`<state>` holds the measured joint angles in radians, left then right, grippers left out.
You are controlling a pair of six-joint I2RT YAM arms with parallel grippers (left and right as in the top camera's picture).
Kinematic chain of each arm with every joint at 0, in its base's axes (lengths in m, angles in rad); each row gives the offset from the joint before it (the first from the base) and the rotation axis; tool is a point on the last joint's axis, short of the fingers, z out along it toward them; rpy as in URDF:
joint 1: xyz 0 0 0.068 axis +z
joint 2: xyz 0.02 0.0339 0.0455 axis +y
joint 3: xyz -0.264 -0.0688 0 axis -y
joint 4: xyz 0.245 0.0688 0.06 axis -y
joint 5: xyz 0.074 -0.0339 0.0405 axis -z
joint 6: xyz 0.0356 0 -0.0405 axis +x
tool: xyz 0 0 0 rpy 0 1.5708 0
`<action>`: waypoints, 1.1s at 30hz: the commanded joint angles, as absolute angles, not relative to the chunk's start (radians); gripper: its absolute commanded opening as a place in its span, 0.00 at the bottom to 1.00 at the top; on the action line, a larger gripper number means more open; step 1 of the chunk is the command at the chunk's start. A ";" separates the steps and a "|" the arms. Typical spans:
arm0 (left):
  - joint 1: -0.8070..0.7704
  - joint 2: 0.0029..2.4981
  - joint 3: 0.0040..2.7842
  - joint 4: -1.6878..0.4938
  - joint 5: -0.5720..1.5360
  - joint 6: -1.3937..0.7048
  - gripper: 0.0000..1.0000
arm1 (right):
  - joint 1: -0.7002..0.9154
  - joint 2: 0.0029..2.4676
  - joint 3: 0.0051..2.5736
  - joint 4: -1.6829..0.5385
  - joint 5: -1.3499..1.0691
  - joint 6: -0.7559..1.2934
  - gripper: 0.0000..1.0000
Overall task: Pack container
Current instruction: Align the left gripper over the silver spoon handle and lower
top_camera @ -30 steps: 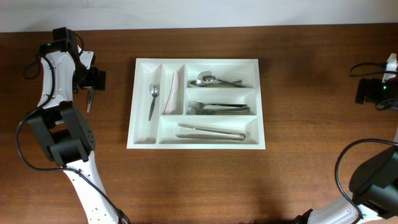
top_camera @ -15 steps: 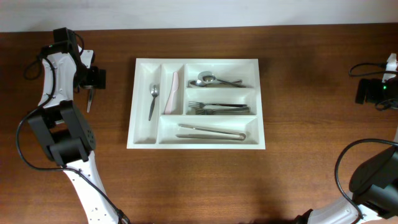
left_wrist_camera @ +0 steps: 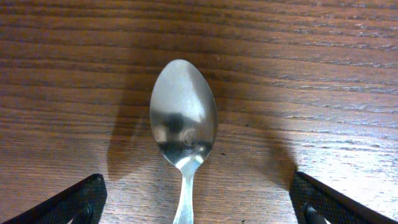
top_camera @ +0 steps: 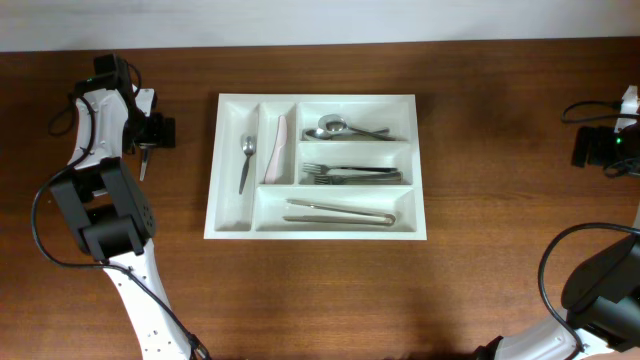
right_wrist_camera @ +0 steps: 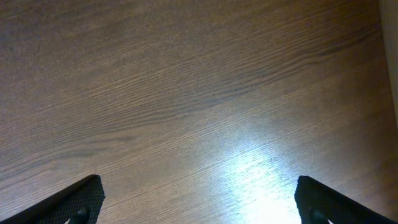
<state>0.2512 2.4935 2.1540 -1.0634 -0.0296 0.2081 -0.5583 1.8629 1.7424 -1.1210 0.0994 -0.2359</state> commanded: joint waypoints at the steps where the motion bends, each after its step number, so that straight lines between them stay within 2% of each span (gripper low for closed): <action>1: 0.260 2.499 2.147 -1.055 -0.017 0.161 0.96 | -0.557 1.861 1.741 -1.121 0.105 -0.231 0.99; 33: 0.261 2.504 2.147 -1.040 -0.019 0.210 0.95 | -0.557 1.861 1.741 -1.121 0.105 -0.231 0.99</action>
